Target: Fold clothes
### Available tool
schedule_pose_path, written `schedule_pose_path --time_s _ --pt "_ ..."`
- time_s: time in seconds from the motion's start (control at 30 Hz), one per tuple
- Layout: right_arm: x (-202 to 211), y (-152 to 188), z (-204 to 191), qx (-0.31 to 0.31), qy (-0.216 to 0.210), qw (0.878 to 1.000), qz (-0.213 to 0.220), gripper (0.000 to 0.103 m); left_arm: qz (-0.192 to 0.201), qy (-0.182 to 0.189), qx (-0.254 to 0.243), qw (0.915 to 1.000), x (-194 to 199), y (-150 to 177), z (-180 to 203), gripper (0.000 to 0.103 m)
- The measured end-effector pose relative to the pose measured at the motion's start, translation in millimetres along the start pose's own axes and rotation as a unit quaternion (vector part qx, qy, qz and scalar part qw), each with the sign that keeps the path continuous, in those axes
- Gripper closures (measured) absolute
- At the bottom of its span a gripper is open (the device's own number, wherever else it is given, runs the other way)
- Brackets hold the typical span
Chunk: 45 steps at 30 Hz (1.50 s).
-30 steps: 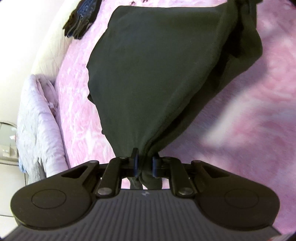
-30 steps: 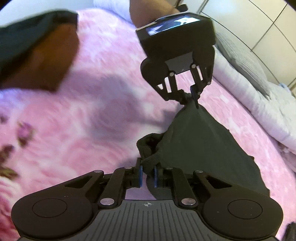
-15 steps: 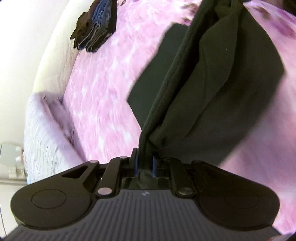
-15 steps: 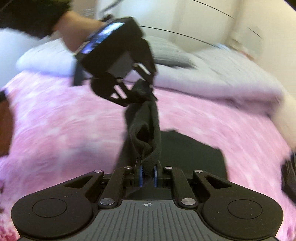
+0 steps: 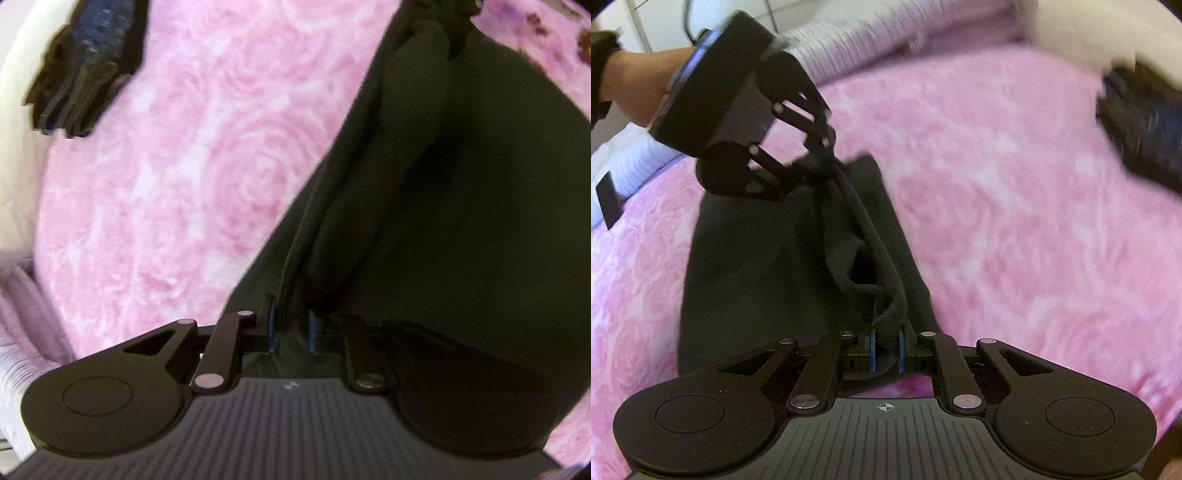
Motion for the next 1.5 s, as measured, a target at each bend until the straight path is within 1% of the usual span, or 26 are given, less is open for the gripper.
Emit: schedule_pose_path --time_s 0.13,0.2,0.3,0.33,0.4,0.43,0.47,0.53,0.6,0.67,0.77,0.83,0.87,0.9,0.93,0.97,1.0,1.03,1.1,1.13,1.17,1.23,1.3,1.37,1.47,1.5 --pt "-2 4 12 -0.031 0.012 0.999 -0.012 0.092 0.007 -0.002 0.029 0.9996 -9 3 -10 0.074" --pt "-3 6 18 -0.046 0.018 0.999 -0.018 0.091 0.012 -0.005 0.059 0.9982 -5 8 -19 0.062" --pt "-4 9 27 -0.069 0.026 0.997 -0.026 0.089 0.016 -0.019 0.109 0.9937 3 19 -34 0.063" --pt "-5 10 30 -0.077 0.029 0.996 -0.029 0.086 0.018 -0.025 0.127 0.9914 9 24 -38 0.063" --pt "-6 12 36 -0.092 0.035 0.994 -0.035 0.046 0.025 -0.035 0.163 0.9856 24 33 -43 0.063" --pt "0 12 36 -0.094 0.043 0.994 -0.031 0.039 0.032 -0.04 0.182 0.982 32 38 -43 0.063" --pt "6 11 36 -0.095 0.052 0.994 -0.027 0.036 0.038 -0.044 0.2 0.9781 38 43 -42 0.064" --pt "20 6 25 -0.077 0.05 0.996 -0.007 0.036 0.056 -0.042 0.236 0.9694 47 48 -35 0.064" --pt "28 -2 7 -0.058 0.024 0.998 0.017 0.036 0.071 -0.033 0.266 0.9608 47 46 -28 0.064" --pt "19 -9 -7 -0.052 -0.004 0.998 0.025 0.036 0.079 -0.017 0.284 0.9554 41 43 -16 0.064" --pt "4 -19 -26 -0.043 -0.046 0.997 0.035 0.037 0.074 -0.012 0.292 0.9535 18 38 -4 0.067" --pt "-11 -18 -20 -0.045 -0.044 0.998 0.023 0.037 0.067 -0.025 0.305 0.9496 4 40 -8 0.067" --pt "-19 -18 -16 -0.046 -0.042 0.998 0.016 0.037 0.063 -0.032 0.314 0.9469 -3 42 -11 0.065" --pt "-27 -17 -12 -0.047 -0.041 0.998 0.009 0.037 0.068 -0.032 0.329 0.9413 -6 46 -15 0.059" --pt "-34 -16 -8 -0.048 -0.039 0.998 0.002 0.037 0.072 -0.032 0.348 0.934 -7 51 -21 0.056" --pt "-42 -16 -5 -0.049 -0.037 0.998 -0.005 0.037 0.074 -0.034 0.366 0.927 -6 57 -27 0.054" --pt "-44 -16 2 -0.055 -0.03 0.998 -0.007 0.037 0.075 -0.036 0.376 0.9229 -6 61 -32 0.054" --pt "-45 -16 10 -0.062 -0.022 0.998 -0.008 0.037 0.073 -0.038 0.38 0.9213 -6 64 -35 0.055" --pt "-49 -14 25 -0.075 0.0 0.997 -0.024 0.037 0.062 -0.045 0.378 0.9225 -5 69 -39 0.061" --pt "-49 -12 31 -0.084 0.0 0.996 -0.035 0.037 0.059 -0.044 0.377 0.9234 -4 72 -41 0.061" --pt "-45 -13 32 -0.077 0.004 0.996 -0.034 0.037 0.058 -0.044 0.375 0.9241 -1 73 -41 0.062" --pt "-35 -16 33 -0.059 0.014 0.998 -0.028 0.037 0.045 -0.064 0.363 0.9284 9 82 -40 0.064" --pt "-21 -20 25 -0.028 0.022 0.999 -0.012 0.037 0.035 -0.081 0.352 0.9316 22 94 -33 0.064" --pt "-8 -20 13 -0.001 0.019 1.0 0.004 0.037 0.029 -0.099 0.343 0.9337 39 109 -18 0.064" --pt "2 -15 -18 0.039 -0.001 0.999 0.015 0.036 0.034 -0.122 0.31 0.9424 61 129 16 0.064" --pt "5 -10 -31 0.055 -0.009 0.998 0.016 0.036 0.038 -0.129 0.295 0.946 68 135 30 0.061"
Point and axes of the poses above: each gripper's, at about its wrist camera, not at the fingertips, and x roughly against the way its jaws point, z to its right, y to its underside, the point moved 7 cm from there along -x, roughly the way its jaws point, and after that the axes turned 9 degrees about y, right-handed, at the moved point
